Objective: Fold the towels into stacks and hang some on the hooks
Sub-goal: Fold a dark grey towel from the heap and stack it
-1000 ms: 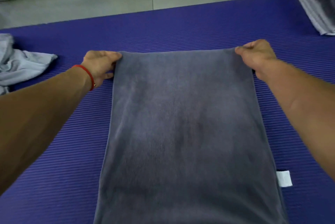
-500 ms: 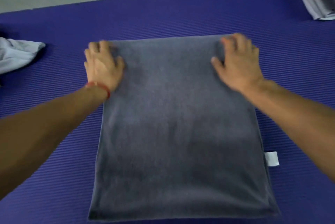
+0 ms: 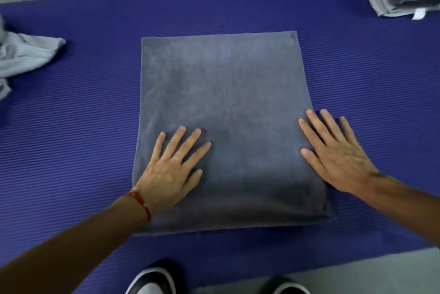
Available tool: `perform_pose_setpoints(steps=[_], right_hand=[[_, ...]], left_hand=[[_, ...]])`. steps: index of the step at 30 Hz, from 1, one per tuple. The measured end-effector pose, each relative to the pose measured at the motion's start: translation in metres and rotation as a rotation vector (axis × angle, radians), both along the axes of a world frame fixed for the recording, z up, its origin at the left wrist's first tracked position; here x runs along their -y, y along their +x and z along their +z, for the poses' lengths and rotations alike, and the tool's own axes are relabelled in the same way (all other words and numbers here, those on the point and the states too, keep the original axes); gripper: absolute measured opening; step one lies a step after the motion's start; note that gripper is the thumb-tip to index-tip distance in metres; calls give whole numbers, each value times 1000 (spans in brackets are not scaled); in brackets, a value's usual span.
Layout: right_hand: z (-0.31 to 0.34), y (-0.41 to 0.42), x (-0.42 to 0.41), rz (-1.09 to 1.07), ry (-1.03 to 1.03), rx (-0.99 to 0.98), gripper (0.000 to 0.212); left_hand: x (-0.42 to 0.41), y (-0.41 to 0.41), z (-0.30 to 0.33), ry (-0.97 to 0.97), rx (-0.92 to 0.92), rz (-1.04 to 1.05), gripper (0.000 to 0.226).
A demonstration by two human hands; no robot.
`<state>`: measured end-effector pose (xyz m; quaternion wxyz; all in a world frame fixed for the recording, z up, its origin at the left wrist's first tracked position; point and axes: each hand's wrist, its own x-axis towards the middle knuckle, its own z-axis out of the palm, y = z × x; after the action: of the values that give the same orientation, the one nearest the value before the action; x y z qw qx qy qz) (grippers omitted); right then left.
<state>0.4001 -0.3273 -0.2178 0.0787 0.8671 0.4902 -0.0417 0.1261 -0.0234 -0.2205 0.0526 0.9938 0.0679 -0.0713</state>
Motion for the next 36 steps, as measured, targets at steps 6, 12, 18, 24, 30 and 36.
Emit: perform_pose_setpoints(steps=[6, 12, 18, 24, 30, 36], right_hand=[[17, -94, -9, 587, 160, -200, 37], [18, -101, 5, 514, 53, -310, 13], [70, -66, -38, 179, 152, -258, 19], [70, -61, -91, 340, 177, 136, 33], [25, -130, -46, 646, -16, -51, 39], [5, -134, -24, 602, 184, -50, 23]], left_hand=[[32, -85, -3, -236, 95, -270, 42], [17, -97, 3, -375, 159, -116, 22], [-25, -58, 51, -523, 113, 38, 25], [-35, 5, 70, 44, 448, 45, 19], [44, -72, 15, -71, 252, -240, 25], [56, -89, 3, -47, 303, -188, 29]])
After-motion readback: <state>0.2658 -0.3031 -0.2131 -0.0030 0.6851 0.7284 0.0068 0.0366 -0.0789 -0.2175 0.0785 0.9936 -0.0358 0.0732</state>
